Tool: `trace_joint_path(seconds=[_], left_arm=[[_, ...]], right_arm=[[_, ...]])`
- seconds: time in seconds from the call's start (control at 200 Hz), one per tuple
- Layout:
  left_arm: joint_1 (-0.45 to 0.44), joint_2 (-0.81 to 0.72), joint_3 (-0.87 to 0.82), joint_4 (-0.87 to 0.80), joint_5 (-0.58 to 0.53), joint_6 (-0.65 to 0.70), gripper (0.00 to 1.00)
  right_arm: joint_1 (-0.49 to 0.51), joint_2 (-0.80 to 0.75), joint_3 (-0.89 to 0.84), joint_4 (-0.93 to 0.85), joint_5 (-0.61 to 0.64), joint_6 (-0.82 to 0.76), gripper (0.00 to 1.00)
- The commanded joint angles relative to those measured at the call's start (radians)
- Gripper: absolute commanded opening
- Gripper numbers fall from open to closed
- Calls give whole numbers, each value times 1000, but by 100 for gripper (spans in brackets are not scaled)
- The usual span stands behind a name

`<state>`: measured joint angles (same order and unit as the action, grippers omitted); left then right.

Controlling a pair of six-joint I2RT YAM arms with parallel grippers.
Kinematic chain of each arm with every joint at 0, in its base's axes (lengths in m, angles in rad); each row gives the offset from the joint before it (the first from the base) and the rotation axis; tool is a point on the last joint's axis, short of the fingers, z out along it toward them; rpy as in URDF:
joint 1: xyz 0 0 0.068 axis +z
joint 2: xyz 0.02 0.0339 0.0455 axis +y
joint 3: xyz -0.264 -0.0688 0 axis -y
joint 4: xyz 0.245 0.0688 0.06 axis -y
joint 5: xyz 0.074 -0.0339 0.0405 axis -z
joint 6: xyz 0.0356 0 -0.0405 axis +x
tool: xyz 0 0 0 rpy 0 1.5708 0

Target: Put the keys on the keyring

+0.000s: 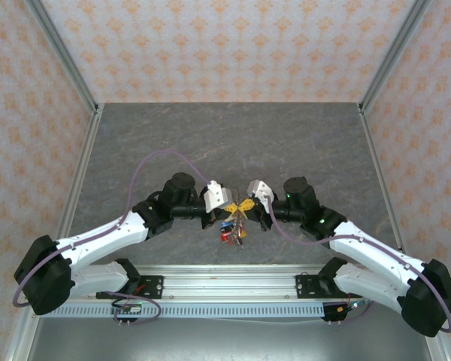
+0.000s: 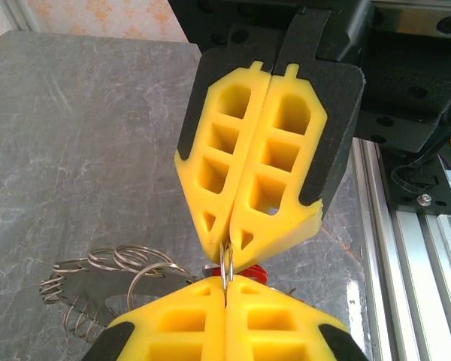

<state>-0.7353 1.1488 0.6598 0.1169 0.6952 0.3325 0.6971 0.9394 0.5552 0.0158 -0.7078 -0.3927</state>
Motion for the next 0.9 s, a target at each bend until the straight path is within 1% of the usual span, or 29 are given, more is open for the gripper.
trace_joint_path(seconds=[0.0, 0.015, 0.05, 0.085, 0.2, 0.33, 0.49, 0.751, 0.836, 0.896], left_arm=[[-2, -40, 20, 46, 19, 17, 0], [-1, -38, 24, 35, 16, 25, 0], [-1, -34, 40, -6, 11, 47, 6], [-1, -27, 55, -43, 6, 66, 10], [-3, -4, 97, -125, -1, 121, 14], [-3, 31, 147, -216, -13, 161, 15], [-3, 65, 204, -329, -3, 219, 15], [-4, 103, 238, -372, 12, 241, 17], [-4, 104, 240, -365, 21, 238, 15], [-4, 103, 238, -354, 20, 231, 10]], right_arm=[[-16, -7, 21, 11, 5, 0, 0], [-16, -7, 26, 6, 3, -2, 0], [-15, -6, 38, -5, -5, -7, 0], [-15, -5, 49, -12, -11, -9, 0], [-16, -1, 67, -15, -26, -17, 0], [-15, 2, 83, -27, -37, -28, 0], [-13, 0, 88, -22, -41, -29, 0], [-3, 8, 84, 7, -49, -21, 0], [-1, 10, 87, 4, -50, -20, 0], [1, 11, 90, 0, -51, -20, 0]])
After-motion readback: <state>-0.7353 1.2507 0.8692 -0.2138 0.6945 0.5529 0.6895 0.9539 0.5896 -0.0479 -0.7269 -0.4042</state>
